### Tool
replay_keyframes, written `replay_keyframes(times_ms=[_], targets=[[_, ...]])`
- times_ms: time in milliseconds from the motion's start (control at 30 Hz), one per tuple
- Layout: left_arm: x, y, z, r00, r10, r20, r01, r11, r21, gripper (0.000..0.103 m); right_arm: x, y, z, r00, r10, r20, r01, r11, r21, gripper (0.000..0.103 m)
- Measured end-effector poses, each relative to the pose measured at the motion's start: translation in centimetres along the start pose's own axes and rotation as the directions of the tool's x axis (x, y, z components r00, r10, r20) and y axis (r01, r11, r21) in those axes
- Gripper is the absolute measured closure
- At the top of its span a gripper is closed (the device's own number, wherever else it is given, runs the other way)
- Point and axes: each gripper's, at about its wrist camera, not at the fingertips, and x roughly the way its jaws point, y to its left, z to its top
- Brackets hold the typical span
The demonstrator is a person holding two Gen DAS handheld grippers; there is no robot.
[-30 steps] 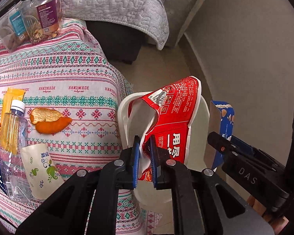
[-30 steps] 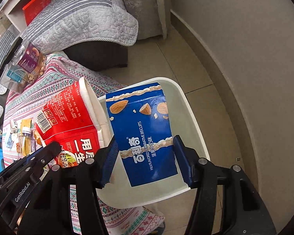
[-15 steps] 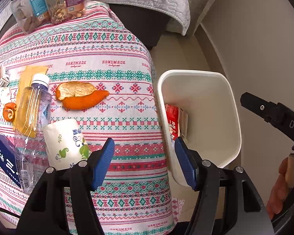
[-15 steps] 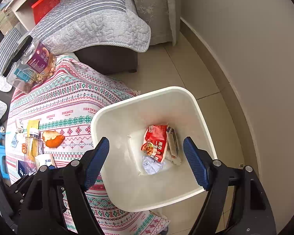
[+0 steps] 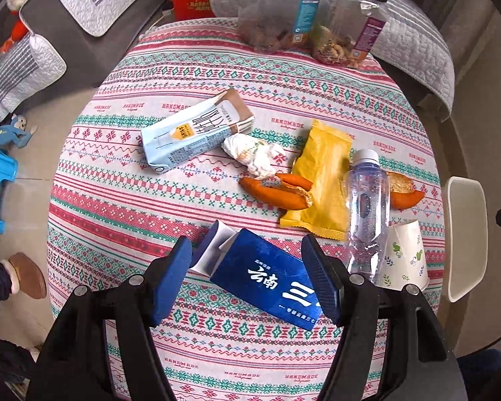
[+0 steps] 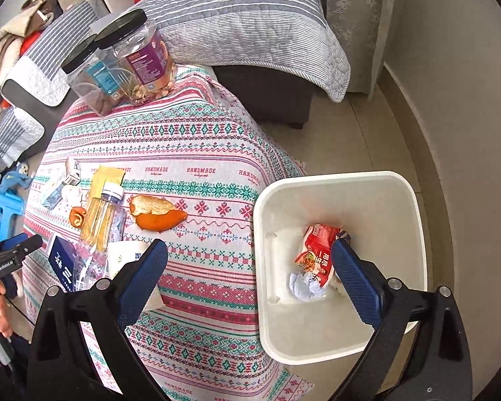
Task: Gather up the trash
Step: 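Grasp the light blue milk carton with the left tool while the right tool grasps the orange peel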
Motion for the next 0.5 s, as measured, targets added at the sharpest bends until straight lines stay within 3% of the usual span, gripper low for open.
replay_keyframes(times_ms=[133,200,333,500], targets=[[1.8,4.8,1.0,0.999,-0.039,-0.013,0.038,0.994,-0.103,0.034,1.3,2.4,-0.2,0.998,0.050,-0.040,-0.051,0.998,-0.024,0.010],[2.4,5.4,1.6,0.999,-0.046,-0.020,0.043,0.993,-0.105,0.034,1.8,3.8,-0.4,0.997,0.049,-0.052,-0.052,0.997,-0.059,0.010],[2.3,5.8,3.1,0.999,0.037,0.035,-0.036,0.999,-0.023,0.034,2.8,5.7,-0.4,0.998,-0.006,-0.061,-0.002,0.992,-0.123,0.010],[4.3,5.7,5.4,0.996,0.089,0.028,-0.091,0.988,0.125,0.026,4.4,6.0,0.5,0.996,-0.002,-0.094,-0.007,0.996,-0.093,0.010]])
